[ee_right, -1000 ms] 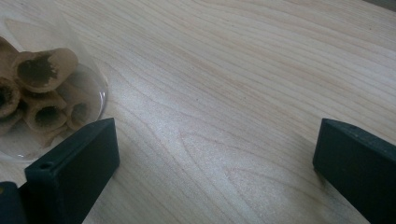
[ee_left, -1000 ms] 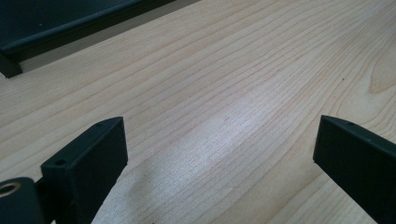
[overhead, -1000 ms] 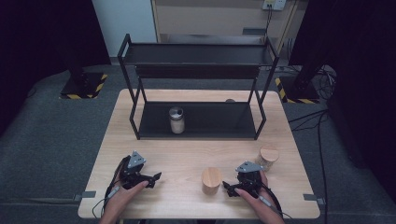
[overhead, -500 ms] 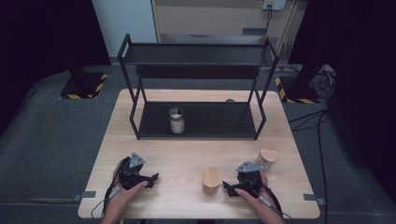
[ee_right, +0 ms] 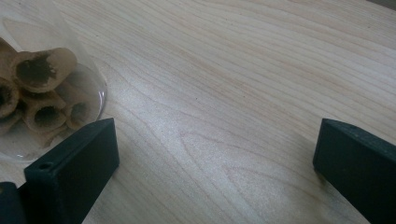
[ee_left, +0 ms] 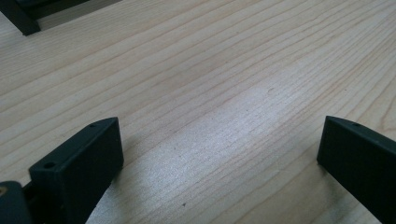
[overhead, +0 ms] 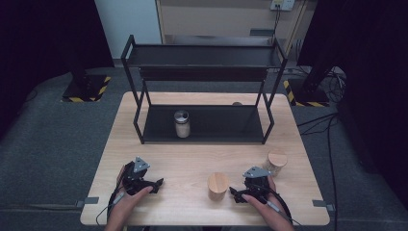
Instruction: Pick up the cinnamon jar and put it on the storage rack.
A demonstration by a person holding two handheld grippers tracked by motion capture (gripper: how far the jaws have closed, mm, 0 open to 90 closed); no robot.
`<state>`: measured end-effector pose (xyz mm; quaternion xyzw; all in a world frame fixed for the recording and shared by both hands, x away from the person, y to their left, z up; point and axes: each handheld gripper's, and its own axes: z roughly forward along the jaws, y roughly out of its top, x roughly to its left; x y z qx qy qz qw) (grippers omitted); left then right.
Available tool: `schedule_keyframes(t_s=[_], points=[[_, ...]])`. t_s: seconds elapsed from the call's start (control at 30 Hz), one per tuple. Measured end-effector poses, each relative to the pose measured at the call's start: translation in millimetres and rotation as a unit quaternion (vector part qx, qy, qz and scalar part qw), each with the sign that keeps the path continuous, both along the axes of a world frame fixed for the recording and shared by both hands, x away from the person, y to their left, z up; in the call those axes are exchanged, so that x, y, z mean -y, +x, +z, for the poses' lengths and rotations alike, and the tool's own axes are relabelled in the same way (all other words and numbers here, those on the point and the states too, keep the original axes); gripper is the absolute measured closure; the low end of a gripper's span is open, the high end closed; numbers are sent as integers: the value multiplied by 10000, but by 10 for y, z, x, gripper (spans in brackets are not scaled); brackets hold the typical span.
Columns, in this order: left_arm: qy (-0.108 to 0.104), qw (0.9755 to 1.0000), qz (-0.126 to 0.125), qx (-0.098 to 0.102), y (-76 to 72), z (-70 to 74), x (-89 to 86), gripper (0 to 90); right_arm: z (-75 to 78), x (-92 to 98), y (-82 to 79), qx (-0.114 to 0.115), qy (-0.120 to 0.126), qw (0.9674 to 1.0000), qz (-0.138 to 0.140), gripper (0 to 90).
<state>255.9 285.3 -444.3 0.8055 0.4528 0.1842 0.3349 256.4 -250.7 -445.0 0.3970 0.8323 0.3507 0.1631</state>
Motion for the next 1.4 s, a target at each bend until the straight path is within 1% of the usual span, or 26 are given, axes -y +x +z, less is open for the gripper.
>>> schedule_keyframes(t_s=[0.07, 0.17, 0.23, 0.27, 0.37, 0.43, 0.53, 0.63, 0.7, 0.87, 1.1, 1.2, 1.23, 1.3, 1.4], points=[[1, 10000, -2, 0, 0, 0, 0, 0, 13, -5, 15, -16, -30, 10000, 30, 11], [2, 10000, -4, -1, 1, 1, 0, 0, 51, -1, 30, -66, -38, 10000, 36, 57], [3, 10000, -4, 0, 1, 1, 0, 0, 72, 22, 35, -102, 43, 9999, 55, 40], [3, 10000, -3, 0, 1, 0, 0, 0, 88, 22, 21, -77, 44, 9999, 61, 38], [2, 10000, -3, 0, 1, 0, 0, 0, 148, 9, -29, 61, -82, 9999, 125, 35], [3, 10000, -6, -1, 2, 1, -1, 0, 180, 22, -63, 124, -83, 9998, 138, 35], [3, 10000, -6, -1, 2, 1, -1, 0, 218, 48, -91, 132, -70, 9998, 161, 26], [2, 10000, -8, -2, 2, 1, -1, 0, 258, 81, -117, 107, -79, 9996, 243, 27], [2, 10000, -8, -2, 3, 1, -1, 0, 273, 101, -131, 108, -73, 9995, 290, 35], [2, 10000, -10, 0, 3, 0, -2, 0, 286, 132, -198, 192, -38, 9995, 239, 39], [2, 10000, -12, -1, 4, 0, -3, 0, 300, 115, -279, 277, -93, 9992, 290, 58], [0, 10000, -13, 0, 4, 0, -3, 0, 298, 108, -307, 303, -66, 9990, 337, 74], [1, 10000, -14, -1, 5, 0, -3, 0, 298, 101, -323, 347, -98, 9986, 385, 88], [2, 10000, -13, 0, 4, 0, -3, 0, 310, 85, -334, 313, -131, 9984, 462, 87], [1, 10000, -14, 1, 5, 0, -3, 0, 316, 67, -361, 323, -151, 9980, 529, 86]])
